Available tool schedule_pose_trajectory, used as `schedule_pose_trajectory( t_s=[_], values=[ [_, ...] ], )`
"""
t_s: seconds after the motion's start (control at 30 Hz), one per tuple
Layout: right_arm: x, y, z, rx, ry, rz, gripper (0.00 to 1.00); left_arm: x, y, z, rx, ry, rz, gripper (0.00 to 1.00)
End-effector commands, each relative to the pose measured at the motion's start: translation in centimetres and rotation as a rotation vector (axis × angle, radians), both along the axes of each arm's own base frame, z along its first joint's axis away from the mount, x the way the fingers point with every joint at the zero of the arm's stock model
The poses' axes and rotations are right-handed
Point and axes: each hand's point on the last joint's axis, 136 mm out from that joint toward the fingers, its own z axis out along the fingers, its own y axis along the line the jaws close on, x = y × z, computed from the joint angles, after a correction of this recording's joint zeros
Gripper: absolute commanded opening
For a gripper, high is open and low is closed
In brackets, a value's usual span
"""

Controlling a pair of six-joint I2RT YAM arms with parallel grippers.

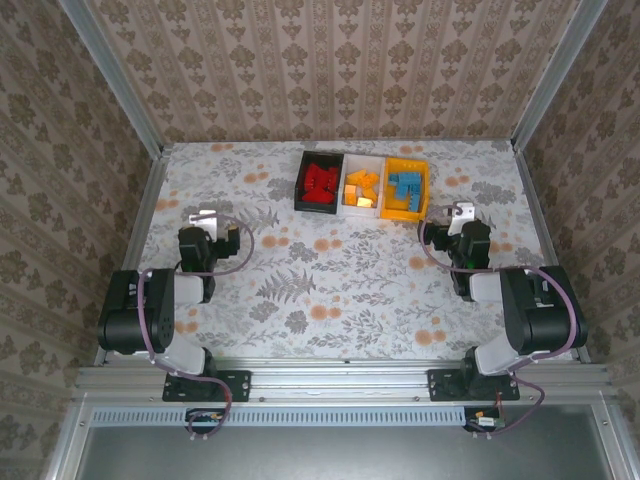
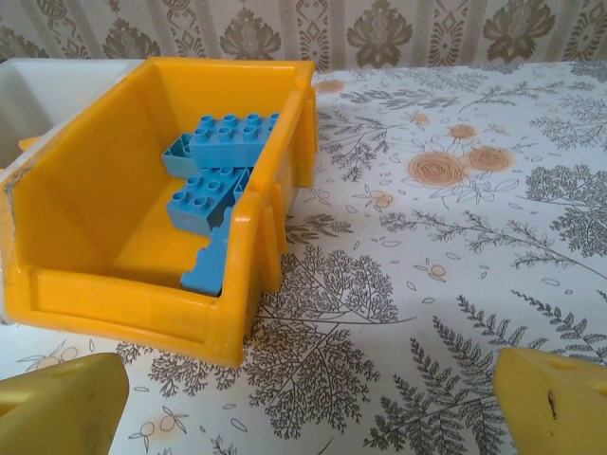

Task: Sort the legos into containers by color

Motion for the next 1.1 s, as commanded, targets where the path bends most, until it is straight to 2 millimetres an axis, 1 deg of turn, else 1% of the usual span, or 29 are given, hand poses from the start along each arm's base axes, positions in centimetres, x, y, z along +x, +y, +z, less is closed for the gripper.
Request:
schedule_pose_trajectory(
  t_s=[0.0,1.07],
  values=[
    [0.14,-0.08,-0.31,-0.015,0.017,-0.011,1.00,0.59,0.00,1.00,0.008,-0.037,-0.016,1.00],
    [0.16,0.01,-0.29,-0.025,0.018,-0.013,1.00,0.60,-0.02,1.02,0.009,-0.038,-0.016,1.00]
  ],
)
